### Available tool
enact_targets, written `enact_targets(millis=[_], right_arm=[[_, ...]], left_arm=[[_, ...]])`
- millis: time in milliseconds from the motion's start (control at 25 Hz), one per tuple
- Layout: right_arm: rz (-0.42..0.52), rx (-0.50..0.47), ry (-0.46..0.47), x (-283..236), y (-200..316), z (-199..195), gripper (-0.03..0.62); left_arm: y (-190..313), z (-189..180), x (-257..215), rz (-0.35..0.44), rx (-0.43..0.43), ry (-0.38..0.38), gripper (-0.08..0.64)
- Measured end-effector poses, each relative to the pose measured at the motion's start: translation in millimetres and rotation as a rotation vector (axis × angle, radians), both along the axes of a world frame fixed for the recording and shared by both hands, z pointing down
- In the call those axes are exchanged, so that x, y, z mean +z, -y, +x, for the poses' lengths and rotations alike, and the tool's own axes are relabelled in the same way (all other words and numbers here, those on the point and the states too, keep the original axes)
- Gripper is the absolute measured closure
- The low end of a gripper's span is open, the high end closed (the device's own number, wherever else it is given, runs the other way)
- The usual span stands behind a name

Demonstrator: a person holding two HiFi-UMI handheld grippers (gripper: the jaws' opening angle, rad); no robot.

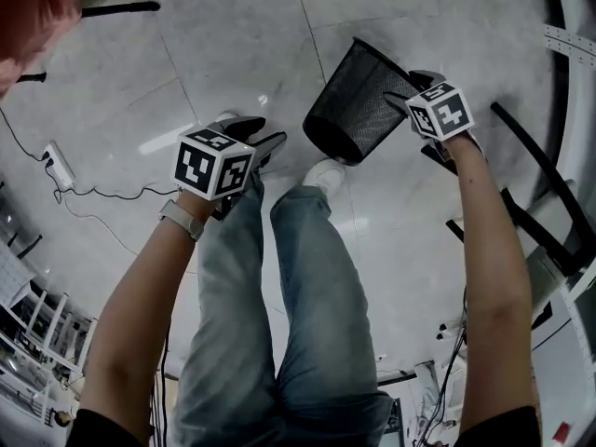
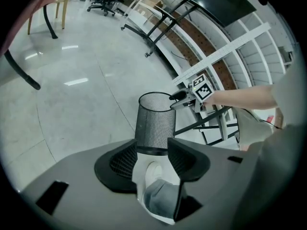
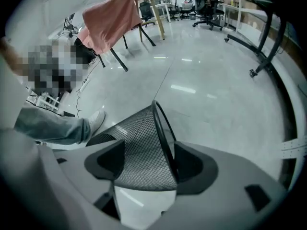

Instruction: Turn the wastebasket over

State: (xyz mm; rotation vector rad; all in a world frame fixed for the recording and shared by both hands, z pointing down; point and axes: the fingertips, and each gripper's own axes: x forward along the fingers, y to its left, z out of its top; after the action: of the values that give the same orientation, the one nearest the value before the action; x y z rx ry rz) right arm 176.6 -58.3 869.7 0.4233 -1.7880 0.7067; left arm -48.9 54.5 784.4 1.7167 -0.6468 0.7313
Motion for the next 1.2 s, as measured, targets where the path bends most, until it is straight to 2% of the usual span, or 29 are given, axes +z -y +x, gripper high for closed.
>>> enact_targets(millis=[160, 280, 440, 520, 600, 680, 840, 1040, 1200], right_arm=[[-0.055, 0.028, 0.069, 3, 9, -14, 0.27], [-0.061, -0.007, 0.077, 1, 11, -24, 0.279], [-0.064, -0.059, 0.076, -7, 14, -35, 0.375], [-0.083, -0.027, 0.09, -15, 12, -39, 0.433], [-0.099, 0.013, 0.104, -24, 8, -43, 0.46], [-0.105, 0.008, 0.103, -34, 0, -47, 0.479], [-0.071, -0.08, 0.095, -59, -15, -58, 0.5], [0.024, -0.074, 0.091, -95, -1, -72, 0.537], [0.083, -0.115, 0.02, -107, 7, -78, 0.554]], left_arm=[[3, -3, 5, 0.012, -0.01, -0.003, 0.357], [3, -6, 8, 0.015, -0.02, -0.005, 0.357], [10, -12, 6, 0.022, -0.041, -0.014, 0.357], [11, -15, 1, 0.025, -0.04, -0.019, 0.357], [12, -17, -5, 0.027, -0.041, -0.024, 0.357], [11, -21, -12, 0.023, -0.045, -0.029, 0.357], [10, -26, -29, 0.022, -0.03, -0.036, 0.357], [9, -32, -50, 0.021, -0.005, -0.052, 0.357], [6, -38, -59, 0.021, 0.04, -0.059, 0.357]])
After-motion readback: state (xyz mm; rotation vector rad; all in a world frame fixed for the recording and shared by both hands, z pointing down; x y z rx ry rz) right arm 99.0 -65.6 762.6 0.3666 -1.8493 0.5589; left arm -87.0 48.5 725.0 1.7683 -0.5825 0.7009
